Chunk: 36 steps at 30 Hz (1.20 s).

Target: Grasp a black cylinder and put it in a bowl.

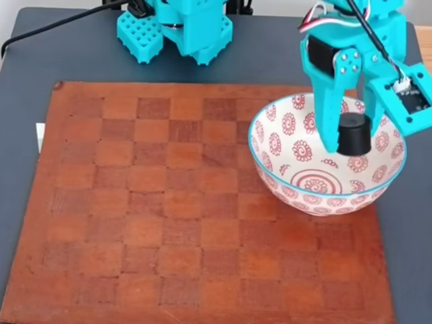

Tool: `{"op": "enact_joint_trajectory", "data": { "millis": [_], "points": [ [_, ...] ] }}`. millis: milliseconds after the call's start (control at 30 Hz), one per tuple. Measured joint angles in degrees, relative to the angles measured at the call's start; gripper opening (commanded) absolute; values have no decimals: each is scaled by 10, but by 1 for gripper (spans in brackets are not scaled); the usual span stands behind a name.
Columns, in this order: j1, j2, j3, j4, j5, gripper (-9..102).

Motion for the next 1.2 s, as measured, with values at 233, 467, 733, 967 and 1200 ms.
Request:
{"op": "enact_joint_trajectory", "data": {
  "millis": [233,467,733,967,1200],
  "points": [
    [25,0,6,-6,-43,21],
    [34,-1,43,-6,-53,26],
    [37,0,45,-5,-53,13],
    [40,63,50,-2,-54,0],
    [65,152,106,-2,-54,0]
  ]
}}
